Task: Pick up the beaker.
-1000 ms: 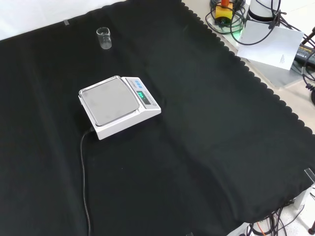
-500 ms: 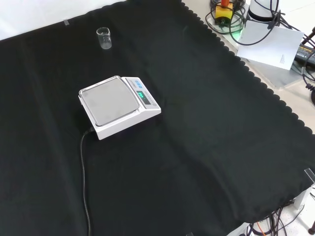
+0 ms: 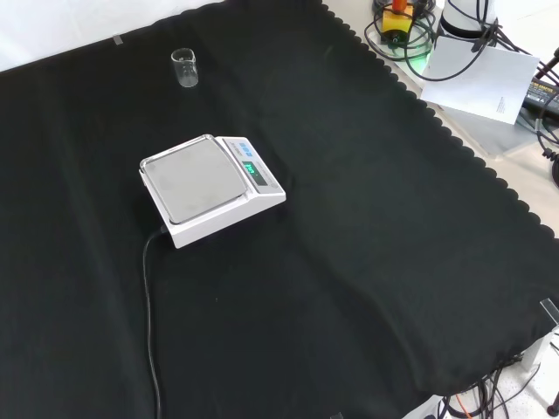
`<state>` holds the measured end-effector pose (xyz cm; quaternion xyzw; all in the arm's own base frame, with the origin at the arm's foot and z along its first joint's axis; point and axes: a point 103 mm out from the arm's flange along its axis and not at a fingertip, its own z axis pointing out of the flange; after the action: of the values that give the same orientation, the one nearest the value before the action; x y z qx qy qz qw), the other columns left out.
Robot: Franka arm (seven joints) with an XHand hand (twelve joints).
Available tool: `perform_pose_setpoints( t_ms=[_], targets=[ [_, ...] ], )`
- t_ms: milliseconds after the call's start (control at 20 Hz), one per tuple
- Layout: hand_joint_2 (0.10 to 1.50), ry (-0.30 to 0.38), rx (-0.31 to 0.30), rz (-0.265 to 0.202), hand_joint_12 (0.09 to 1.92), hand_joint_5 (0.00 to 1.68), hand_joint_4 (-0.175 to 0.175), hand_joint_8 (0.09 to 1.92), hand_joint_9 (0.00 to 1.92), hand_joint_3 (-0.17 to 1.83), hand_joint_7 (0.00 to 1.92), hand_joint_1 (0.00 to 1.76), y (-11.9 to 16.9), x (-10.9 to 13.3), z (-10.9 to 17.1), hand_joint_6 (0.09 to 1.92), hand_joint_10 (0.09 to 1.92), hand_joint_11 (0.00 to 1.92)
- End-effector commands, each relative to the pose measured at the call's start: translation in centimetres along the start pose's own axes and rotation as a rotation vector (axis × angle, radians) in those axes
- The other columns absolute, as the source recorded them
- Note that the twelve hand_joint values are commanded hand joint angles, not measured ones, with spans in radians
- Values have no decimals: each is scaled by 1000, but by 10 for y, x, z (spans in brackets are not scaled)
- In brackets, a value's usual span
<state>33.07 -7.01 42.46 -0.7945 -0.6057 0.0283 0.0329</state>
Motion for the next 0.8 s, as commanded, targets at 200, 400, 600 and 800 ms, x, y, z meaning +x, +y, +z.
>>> perform_pose_setpoints(
  t_ms=[200,400,600,800],
  targets=[
    [808,12,62,96,1483,469,39,591,536,386,434,559,24,-60,45,139,689,11],
    [809,34,97,117,1483,472,38,591,536,384,435,561,42,-89,66,133,689,9],
    [810,49,121,126,1483,475,38,590,536,382,436,564,66,-109,88,128,689,7],
    [810,74,158,124,1482,478,36,590,536,381,436,565,93,-124,108,124,689,6]
  ],
)
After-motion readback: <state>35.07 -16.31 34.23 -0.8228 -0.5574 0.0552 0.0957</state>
